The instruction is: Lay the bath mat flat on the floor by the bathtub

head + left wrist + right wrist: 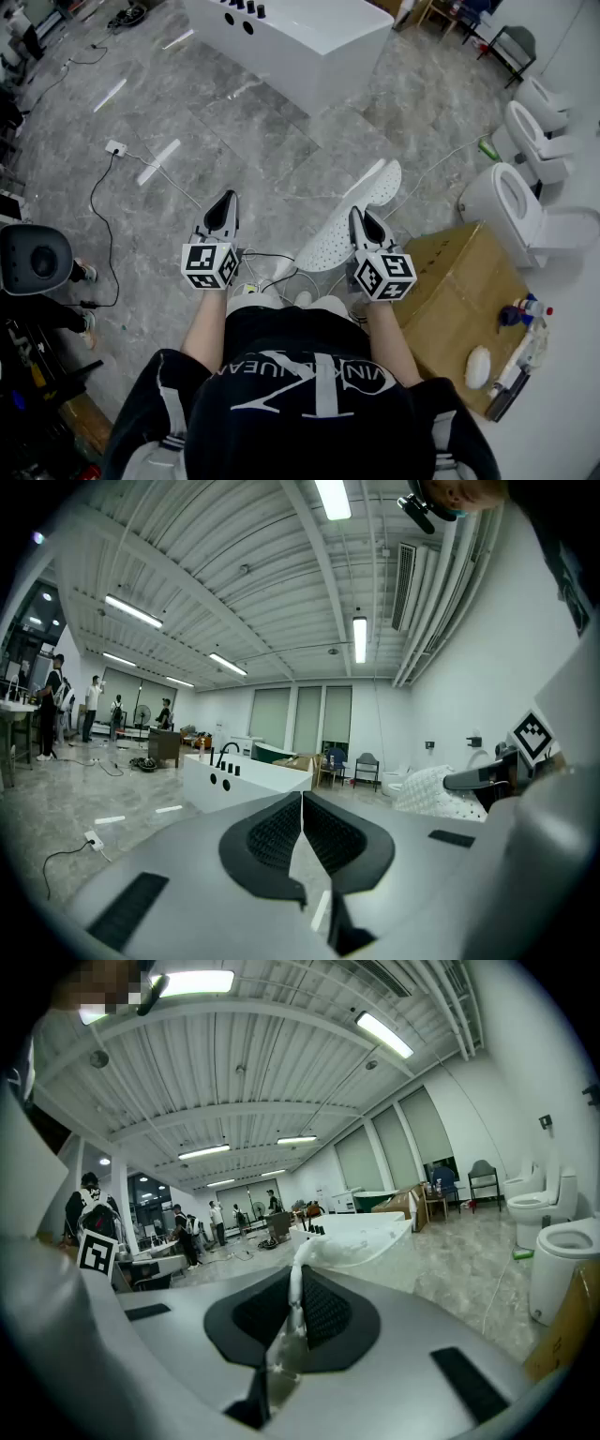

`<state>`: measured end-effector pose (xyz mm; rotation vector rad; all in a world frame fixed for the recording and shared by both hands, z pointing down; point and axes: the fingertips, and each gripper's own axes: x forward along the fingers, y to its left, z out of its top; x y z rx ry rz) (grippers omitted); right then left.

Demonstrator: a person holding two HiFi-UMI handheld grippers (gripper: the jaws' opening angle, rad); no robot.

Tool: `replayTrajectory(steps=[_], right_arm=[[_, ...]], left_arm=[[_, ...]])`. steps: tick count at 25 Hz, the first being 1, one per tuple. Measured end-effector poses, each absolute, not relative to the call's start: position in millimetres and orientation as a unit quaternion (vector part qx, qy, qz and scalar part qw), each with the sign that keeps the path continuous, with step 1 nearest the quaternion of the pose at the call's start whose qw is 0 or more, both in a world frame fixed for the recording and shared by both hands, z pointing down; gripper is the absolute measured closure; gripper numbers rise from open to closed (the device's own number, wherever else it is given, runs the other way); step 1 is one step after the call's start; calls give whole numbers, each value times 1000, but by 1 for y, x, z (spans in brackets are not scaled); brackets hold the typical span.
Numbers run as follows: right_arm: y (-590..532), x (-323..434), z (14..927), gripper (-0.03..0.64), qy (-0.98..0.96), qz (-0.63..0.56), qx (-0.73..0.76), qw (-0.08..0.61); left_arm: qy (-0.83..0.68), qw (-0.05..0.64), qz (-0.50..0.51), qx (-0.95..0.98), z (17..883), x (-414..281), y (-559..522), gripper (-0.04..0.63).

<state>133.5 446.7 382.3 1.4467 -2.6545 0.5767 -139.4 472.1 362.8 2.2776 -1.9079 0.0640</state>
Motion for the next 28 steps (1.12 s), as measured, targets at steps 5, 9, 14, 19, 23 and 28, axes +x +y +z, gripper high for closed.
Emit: replayTrajectory(steps=[5, 9, 14, 19, 23, 28], right_arm=[[436, 140, 378, 581, -864, 173, 471, 42], [430, 149, 373, 581, -864, 169, 472, 43], [426, 167, 370, 581, -864, 154, 476, 53], [418, 192, 374, 581, -852, 164, 496, 49], [407, 210, 368, 581, -841, 165, 513, 39], [383, 224, 378, 581, -827, 168, 534, 48]], left_arm=[[-639, 85, 17, 764, 360, -131, 468, 574], [-643, 80, 10, 762, 353, -125, 466, 574], [-646, 79, -8, 759, 349, -112, 468, 574], [-641, 76, -5, 764, 346, -105, 464, 574], [-646, 77, -17, 759, 336, -116, 450, 574], [-634, 89, -17, 768, 347, -113, 415, 574]])
